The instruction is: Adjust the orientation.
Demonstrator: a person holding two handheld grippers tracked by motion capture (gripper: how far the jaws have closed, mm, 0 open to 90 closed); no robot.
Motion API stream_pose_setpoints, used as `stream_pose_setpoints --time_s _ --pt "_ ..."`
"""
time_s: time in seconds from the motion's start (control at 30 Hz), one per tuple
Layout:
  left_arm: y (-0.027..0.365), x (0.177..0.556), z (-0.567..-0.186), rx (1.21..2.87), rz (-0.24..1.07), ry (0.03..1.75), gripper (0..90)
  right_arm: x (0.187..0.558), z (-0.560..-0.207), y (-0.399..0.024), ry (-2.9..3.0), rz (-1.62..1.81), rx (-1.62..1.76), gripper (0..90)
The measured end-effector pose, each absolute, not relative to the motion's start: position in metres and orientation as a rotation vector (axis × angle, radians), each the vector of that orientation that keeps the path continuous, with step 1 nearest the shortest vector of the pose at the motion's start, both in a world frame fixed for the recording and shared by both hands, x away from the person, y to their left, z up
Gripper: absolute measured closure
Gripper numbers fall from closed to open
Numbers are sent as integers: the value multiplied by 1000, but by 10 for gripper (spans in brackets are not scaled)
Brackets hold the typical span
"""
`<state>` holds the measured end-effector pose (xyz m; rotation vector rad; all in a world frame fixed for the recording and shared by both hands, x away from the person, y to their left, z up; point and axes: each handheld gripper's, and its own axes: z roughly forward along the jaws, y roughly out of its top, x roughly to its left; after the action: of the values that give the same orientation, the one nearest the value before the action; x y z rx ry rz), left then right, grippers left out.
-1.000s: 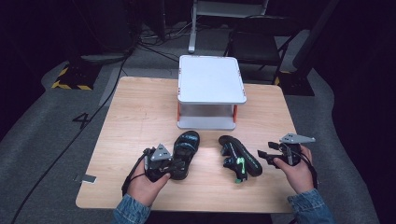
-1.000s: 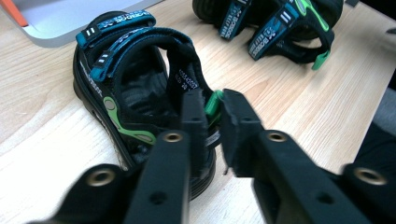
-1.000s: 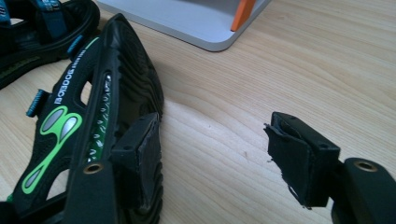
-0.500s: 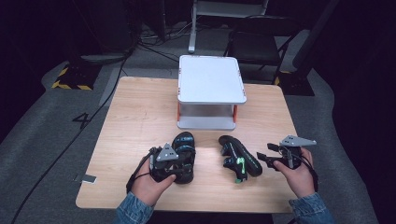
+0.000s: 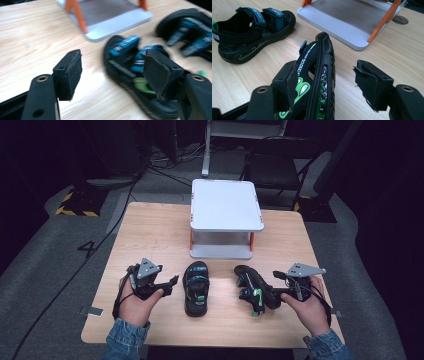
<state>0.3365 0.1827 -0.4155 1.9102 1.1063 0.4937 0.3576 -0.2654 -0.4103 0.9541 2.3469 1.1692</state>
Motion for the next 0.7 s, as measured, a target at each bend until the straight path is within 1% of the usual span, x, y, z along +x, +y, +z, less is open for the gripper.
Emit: stream_pose_setpoints --time_s 0.13,0.3,0.47,0.5,0.7 --pt "195 341 -422 1931 524 1157 288 360 -411 -264 2350 1154 960 361" --pt "207 347 -435 1997 548 1211 274 363 -414 -259 2382 1130 962 369" --pt "212 351 -446 2011 528 1242 273 365 -417 -242 2480 1121 888 454" --pt "212 352 -448 2013 525 1242 274 366 -421 -237 2513 1085 865 487" --pt "211 352 -448 2007 514 1230 275 367 -424 -235 2512 1069 832 493"
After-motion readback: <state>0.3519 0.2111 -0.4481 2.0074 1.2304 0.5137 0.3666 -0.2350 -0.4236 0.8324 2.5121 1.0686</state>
